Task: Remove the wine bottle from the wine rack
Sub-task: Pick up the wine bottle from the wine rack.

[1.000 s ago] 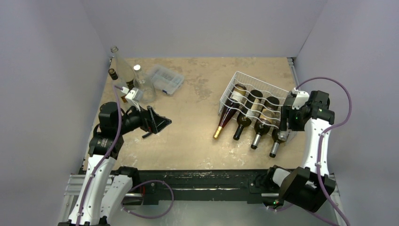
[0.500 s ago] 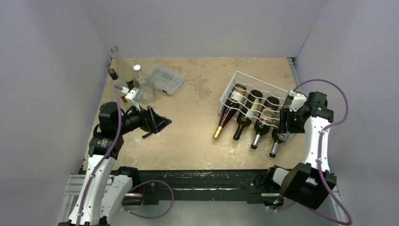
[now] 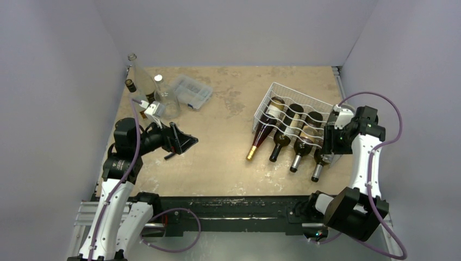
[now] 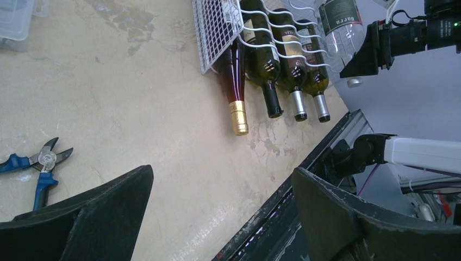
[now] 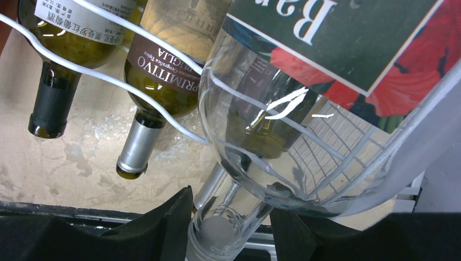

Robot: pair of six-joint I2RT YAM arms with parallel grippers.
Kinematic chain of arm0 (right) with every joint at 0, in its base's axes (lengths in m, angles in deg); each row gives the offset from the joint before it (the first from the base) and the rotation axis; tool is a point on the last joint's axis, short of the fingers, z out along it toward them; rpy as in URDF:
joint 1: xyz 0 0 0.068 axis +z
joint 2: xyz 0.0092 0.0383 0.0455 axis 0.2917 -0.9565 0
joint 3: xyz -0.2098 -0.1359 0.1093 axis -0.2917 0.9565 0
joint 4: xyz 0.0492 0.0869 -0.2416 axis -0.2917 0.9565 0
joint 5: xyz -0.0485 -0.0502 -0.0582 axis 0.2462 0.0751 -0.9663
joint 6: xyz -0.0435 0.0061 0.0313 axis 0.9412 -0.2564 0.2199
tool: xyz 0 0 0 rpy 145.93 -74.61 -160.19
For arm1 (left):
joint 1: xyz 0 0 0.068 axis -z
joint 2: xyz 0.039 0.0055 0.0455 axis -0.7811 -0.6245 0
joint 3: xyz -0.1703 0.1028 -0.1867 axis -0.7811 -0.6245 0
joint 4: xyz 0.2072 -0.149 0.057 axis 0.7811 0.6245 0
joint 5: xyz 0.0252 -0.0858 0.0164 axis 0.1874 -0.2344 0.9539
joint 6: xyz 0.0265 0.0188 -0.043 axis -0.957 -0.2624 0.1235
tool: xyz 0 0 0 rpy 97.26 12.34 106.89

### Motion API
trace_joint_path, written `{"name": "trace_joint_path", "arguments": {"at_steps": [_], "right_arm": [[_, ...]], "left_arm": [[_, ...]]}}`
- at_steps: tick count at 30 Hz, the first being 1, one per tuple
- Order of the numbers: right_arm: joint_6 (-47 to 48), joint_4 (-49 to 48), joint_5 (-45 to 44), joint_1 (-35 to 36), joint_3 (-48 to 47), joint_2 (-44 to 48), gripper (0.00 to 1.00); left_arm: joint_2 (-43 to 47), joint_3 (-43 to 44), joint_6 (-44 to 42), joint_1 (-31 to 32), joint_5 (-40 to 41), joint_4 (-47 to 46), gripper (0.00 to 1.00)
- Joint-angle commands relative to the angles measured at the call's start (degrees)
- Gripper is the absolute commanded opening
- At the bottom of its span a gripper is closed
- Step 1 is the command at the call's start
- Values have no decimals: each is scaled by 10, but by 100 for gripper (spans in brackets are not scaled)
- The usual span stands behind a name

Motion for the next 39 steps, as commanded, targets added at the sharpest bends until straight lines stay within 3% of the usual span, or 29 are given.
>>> {"name": "trace_joint_path", "arguments": {"at_steps": [1, 22, 39], "right_arm": [[23, -17, 35, 1, -21, -9, 44], [57, -19, 62, 17, -50, -5, 20], [57, -45, 64, 41, -52, 14, 14]], "left_arm": [[5, 22, -11, -3, 2, -8, 100], [1, 21, -9, -6, -1, -10, 100], [-2, 19, -7, -11, -4, -13, 100]]}}
